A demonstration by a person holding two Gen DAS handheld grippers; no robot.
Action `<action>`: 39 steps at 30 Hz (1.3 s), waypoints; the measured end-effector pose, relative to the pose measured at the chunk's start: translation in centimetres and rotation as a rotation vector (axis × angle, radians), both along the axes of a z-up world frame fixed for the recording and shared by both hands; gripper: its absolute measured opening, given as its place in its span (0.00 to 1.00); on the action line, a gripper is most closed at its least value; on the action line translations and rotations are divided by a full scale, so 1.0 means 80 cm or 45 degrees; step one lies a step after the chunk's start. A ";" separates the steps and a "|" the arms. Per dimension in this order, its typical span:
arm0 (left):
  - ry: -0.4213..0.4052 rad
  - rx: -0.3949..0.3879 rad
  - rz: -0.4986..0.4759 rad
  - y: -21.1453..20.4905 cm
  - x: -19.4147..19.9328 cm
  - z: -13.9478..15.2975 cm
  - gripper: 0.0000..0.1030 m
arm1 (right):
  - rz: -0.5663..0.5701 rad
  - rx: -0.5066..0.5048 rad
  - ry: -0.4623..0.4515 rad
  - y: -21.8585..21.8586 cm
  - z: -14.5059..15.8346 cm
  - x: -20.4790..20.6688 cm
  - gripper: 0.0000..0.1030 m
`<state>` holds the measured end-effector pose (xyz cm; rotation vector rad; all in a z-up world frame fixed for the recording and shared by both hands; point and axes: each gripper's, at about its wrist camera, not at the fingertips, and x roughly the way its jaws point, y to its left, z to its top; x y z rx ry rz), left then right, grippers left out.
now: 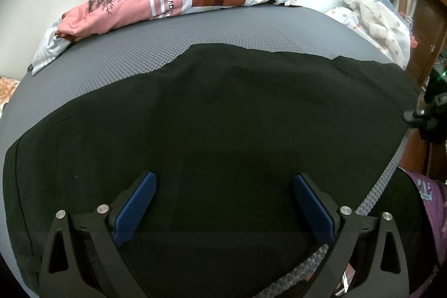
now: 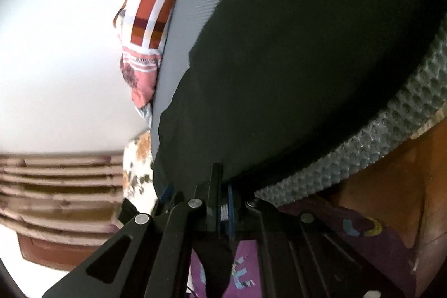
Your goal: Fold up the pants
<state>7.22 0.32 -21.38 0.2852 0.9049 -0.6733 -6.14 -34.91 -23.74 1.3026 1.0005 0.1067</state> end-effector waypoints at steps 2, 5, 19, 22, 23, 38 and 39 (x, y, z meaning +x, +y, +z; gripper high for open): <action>0.000 0.001 -0.003 0.000 0.000 0.000 0.96 | -0.023 0.063 0.038 -0.001 -0.017 -0.005 0.02; -0.001 0.001 -0.004 0.000 0.000 0.000 0.97 | -0.011 0.048 0.032 -0.001 -0.016 0.000 0.02; -0.001 0.005 -0.007 -0.001 -0.002 0.000 0.98 | -0.452 0.070 -0.063 -0.151 -0.011 -0.075 0.17; -0.001 0.006 -0.008 0.000 -0.002 -0.001 0.99 | -0.589 -0.048 -0.074 -0.202 0.001 -0.104 0.14; -0.001 0.005 -0.010 0.000 -0.003 -0.001 0.99 | -0.634 -0.072 -0.068 -0.216 0.003 -0.114 0.06; -0.001 0.008 -0.012 0.001 -0.003 -0.002 0.99 | -0.829 -0.199 -0.116 -0.298 0.035 -0.188 0.23; -0.001 0.008 -0.012 0.001 -0.003 -0.002 0.99 | -0.840 -0.227 -0.112 -0.307 0.040 -0.193 0.26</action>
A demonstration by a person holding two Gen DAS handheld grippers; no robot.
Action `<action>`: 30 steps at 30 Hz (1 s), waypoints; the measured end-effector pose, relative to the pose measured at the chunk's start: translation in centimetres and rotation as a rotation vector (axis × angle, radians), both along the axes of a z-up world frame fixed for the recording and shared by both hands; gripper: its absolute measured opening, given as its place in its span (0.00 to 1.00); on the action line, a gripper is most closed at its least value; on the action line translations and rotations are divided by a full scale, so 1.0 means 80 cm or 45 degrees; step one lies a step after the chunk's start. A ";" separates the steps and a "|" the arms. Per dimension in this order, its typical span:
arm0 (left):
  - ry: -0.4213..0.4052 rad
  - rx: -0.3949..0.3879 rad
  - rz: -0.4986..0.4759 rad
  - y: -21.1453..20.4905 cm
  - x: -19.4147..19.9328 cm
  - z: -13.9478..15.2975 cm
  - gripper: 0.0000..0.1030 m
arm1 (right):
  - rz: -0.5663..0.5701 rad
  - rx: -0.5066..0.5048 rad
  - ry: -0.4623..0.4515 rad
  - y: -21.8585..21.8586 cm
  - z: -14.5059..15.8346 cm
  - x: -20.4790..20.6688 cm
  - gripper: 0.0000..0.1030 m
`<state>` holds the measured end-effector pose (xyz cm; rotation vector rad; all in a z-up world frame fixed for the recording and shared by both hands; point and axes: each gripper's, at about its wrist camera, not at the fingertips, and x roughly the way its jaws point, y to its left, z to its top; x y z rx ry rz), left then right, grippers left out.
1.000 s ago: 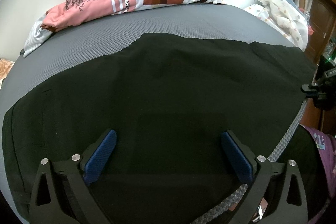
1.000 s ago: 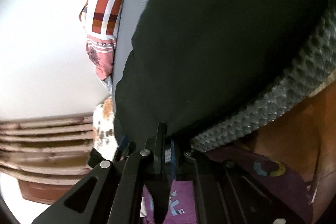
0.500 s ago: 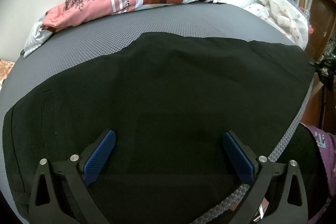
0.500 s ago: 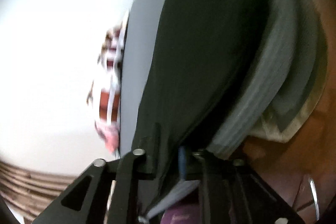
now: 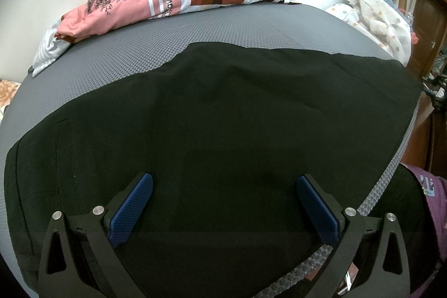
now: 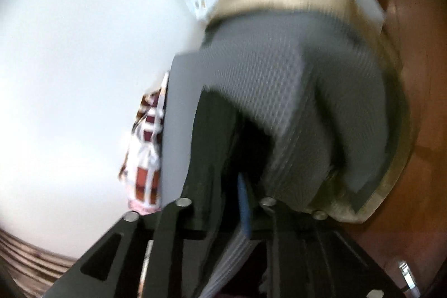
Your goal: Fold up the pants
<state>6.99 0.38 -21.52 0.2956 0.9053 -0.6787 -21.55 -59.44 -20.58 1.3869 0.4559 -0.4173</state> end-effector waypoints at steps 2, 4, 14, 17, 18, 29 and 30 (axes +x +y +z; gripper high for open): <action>0.000 0.001 0.000 0.000 0.000 0.000 0.99 | -0.009 -0.011 0.012 -0.013 0.002 -0.002 0.30; 0.001 0.002 0.000 0.000 0.000 0.000 0.99 | -0.028 -0.038 0.032 -0.027 0.002 -0.003 0.31; 0.001 0.002 -0.002 0.000 0.001 0.000 1.00 | 0.101 0.089 -0.026 -0.023 -0.014 0.007 0.36; 0.001 0.002 -0.002 0.000 0.001 0.000 1.00 | 0.148 0.137 -0.053 -0.015 -0.015 0.017 0.42; 0.000 0.003 -0.003 0.000 0.000 0.000 1.00 | 0.145 0.121 -0.052 -0.015 -0.012 0.018 0.45; 0.001 0.004 -0.003 0.000 0.000 0.001 1.00 | -0.023 0.098 -0.124 -0.032 -0.003 -0.020 0.56; 0.000 0.003 -0.003 0.000 0.000 0.000 1.00 | -0.004 0.137 -0.134 -0.029 -0.005 -0.023 0.56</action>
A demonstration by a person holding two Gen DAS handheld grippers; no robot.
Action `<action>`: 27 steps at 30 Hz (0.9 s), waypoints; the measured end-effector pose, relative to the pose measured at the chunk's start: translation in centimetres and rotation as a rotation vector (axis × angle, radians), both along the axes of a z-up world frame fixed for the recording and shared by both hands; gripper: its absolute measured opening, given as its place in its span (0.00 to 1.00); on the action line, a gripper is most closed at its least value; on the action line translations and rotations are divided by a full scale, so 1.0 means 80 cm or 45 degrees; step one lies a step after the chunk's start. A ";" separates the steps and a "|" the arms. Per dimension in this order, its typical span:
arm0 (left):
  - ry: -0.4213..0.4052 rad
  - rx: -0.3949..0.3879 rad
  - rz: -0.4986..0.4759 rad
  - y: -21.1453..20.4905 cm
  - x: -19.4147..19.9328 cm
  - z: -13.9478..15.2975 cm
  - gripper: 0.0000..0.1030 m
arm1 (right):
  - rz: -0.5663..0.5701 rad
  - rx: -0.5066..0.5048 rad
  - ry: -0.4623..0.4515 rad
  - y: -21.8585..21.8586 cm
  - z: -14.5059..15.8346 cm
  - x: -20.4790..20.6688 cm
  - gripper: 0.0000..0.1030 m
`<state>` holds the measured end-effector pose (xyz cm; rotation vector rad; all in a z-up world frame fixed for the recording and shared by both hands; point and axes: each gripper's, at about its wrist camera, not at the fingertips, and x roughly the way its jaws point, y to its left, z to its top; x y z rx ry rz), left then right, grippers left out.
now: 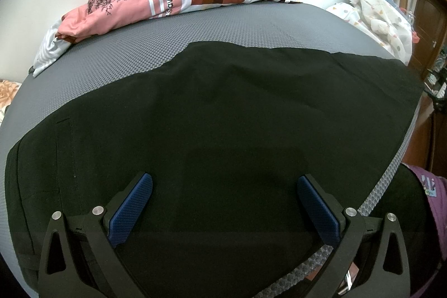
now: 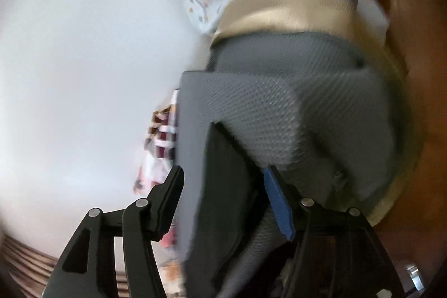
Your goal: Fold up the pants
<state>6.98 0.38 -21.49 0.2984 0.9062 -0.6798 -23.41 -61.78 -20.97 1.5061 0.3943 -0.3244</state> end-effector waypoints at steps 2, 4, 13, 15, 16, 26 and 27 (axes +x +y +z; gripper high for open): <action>0.001 0.002 0.000 0.000 0.001 0.000 1.00 | 0.035 0.027 0.009 0.008 0.000 -0.002 0.56; 0.001 0.002 -0.002 0.000 0.001 0.000 1.00 | 0.081 0.048 0.004 0.019 -0.001 0.002 0.56; 0.001 0.002 -0.002 0.000 0.001 0.001 1.00 | 0.110 0.057 -0.009 0.026 -0.010 0.026 0.57; 0.000 0.003 -0.002 0.000 0.001 0.001 1.00 | 0.125 0.035 0.026 0.023 -0.006 0.027 0.55; 0.000 0.003 -0.002 0.000 0.000 0.001 1.00 | 0.124 0.028 0.029 0.022 -0.005 0.027 0.55; 0.003 0.007 -0.006 -0.001 0.001 0.001 1.00 | 0.070 0.009 -0.010 0.024 -0.004 0.046 0.69; 0.003 0.008 -0.006 -0.001 0.001 0.001 1.00 | 0.023 -0.022 0.023 0.021 -0.002 0.041 0.64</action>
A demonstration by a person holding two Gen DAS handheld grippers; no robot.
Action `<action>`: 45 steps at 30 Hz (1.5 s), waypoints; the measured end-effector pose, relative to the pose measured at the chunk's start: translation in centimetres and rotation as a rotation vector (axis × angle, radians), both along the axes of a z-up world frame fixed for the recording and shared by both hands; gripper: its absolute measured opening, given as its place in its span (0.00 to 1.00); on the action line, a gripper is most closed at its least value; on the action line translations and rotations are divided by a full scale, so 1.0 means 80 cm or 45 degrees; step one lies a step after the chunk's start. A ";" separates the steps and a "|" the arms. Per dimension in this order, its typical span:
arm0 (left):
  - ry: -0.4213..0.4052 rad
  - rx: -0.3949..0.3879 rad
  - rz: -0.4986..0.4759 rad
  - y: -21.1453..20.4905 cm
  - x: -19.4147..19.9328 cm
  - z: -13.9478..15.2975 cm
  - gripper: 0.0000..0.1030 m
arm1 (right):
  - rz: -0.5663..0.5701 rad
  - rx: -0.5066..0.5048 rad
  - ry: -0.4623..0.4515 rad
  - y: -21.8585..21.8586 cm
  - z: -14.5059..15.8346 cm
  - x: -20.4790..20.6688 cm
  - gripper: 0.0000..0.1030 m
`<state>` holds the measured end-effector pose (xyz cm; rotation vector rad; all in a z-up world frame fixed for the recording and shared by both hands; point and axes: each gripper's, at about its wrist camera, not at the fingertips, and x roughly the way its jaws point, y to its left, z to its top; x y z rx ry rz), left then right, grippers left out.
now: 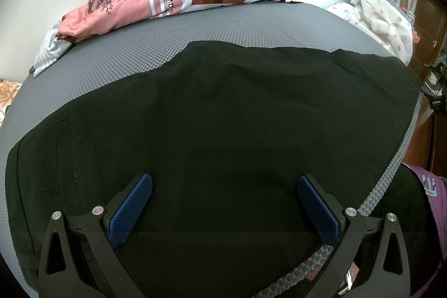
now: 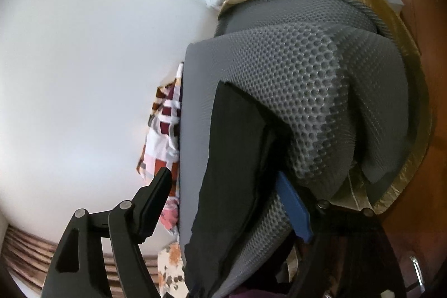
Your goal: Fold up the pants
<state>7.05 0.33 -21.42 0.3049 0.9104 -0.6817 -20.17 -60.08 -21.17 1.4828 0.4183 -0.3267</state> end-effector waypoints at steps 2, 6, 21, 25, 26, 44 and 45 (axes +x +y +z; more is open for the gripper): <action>-0.001 -0.001 0.000 0.000 0.000 0.000 1.00 | -0.023 -0.060 0.064 -0.007 0.007 -0.005 0.61; 0.000 0.001 0.001 -0.001 0.000 0.000 1.00 | 0.066 0.011 0.009 -0.013 0.001 0.007 0.74; -0.001 0.002 0.000 0.000 0.000 0.000 1.00 | 0.248 -0.227 0.103 -0.004 0.012 0.076 0.60; 0.000 0.004 0.000 -0.001 0.000 0.000 1.00 | 0.249 -0.224 0.244 -0.012 -0.002 0.078 0.09; 0.000 0.004 0.000 -0.001 0.000 0.000 1.00 | 0.235 -0.192 0.222 -0.015 -0.007 0.075 0.09; 0.001 0.005 -0.001 -0.001 0.000 0.000 1.00 | 0.460 -0.469 0.138 0.124 0.114 0.169 0.10; 0.002 0.004 -0.001 -0.001 0.000 0.000 1.00 | 0.493 -0.464 0.127 0.139 0.116 0.178 0.10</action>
